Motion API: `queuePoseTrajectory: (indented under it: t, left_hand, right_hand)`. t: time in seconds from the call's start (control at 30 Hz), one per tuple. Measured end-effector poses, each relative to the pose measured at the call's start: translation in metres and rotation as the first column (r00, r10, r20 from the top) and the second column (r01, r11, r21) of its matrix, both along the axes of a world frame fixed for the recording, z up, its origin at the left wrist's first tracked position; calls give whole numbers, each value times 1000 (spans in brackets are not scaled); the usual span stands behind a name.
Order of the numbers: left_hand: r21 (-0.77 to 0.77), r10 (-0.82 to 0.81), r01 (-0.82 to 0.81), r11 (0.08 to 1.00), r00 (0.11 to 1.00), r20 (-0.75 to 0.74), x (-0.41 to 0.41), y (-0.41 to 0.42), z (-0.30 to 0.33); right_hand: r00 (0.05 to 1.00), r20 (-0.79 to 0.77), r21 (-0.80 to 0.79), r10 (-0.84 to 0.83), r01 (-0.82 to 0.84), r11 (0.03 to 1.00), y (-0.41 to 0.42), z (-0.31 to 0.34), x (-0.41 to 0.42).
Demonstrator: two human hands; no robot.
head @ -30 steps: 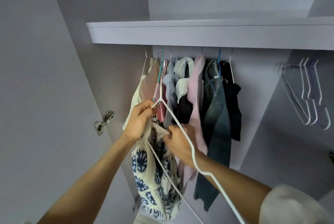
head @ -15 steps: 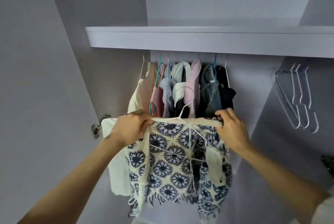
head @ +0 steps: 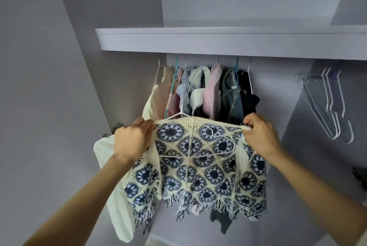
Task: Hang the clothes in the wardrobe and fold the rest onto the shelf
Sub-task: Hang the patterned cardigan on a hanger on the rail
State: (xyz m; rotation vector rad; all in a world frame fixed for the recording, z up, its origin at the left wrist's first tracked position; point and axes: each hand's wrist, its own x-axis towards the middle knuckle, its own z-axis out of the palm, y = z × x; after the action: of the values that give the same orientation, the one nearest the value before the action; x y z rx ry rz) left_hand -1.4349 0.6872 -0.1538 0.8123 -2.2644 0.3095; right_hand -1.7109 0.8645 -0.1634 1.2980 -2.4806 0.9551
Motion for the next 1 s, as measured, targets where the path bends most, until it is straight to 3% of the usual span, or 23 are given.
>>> queuePoseTrajectory:
  t: [0.13, 0.27, 0.33, 0.47, 0.57, 0.67, 0.73, 0.8, 0.83, 0.87, 0.9, 0.93, 0.97, 1.0]
  left_hand:
    - [-19, -44, 42, 999, 993, -106, -2, 6, -1]
    - [-7, -106, 107, 994, 972, -208, 0, 9, 2]
    - [-21, -192, 191, 981, 969, -156, 5, 10, 2]
    - [18, -281, 281, 959, 960, -14, 12, 11, -1]
    - [49, -238, 240, 969, 970, -54, 6, 17, -5]
    - [103, -138, 153, 983, 980, -144, -2, 22, -6]
    - [171, -52, 86, 981, 980, -193, -1, 18, -6]
    - [216, 9, 37, 976, 978, -209, 3, 12, -9]
    - [223, 23, 29, 974, 974, -227, 6, 9, -10]
    - [223, 24, 34, 974, 967, -252, 9, 6, -12]
    - [221, 12, 51, 974, 961, -275, 11, 4, -12]
    - [217, -11, 77, 973, 957, -290, 13, 2, -13]
    - [209, -46, 112, 971, 953, -300, 15, 1, -13]
    - [194, -92, 156, 969, 948, -305, 17, 0, -13]
  right_hand:
    - [999, -38, -46, -10, 8, 999, -5, 9, 14]
    - [998, -63, 165, -1, 12, 986, -7, -2, 13]
    - [998, -22, 196, -50, 54, 979, -6, -2, 4]
    - [993, 42, 71, -114, 111, 991, -11, 7, 0]
    - [997, 44, 9, -62, 62, 998, -19, 10, 18]
    - [978, 187, 173, 97, -130, 976, -21, 0, 41]
    - [872, 446, 310, 203, -363, 879, -12, -10, 54]
    - [743, 633, 464, 217, -588, 662, 0, -16, 59]
    - [722, 657, 526, 217, -645, 555, 4, -19, 57]
    - [739, 627, 555, 247, -646, 523, 6, -20, 55]
    - [792, 534, 545, 296, -590, 596, 6, -21, 53]
    - [869, 385, 477, 310, -475, 739, 3, -20, 49]
    - [936, 209, 337, 282, -340, 878, 0, -17, 44]
    - [970, 51, 168, 238, -243, 955, -3, -11, 40]
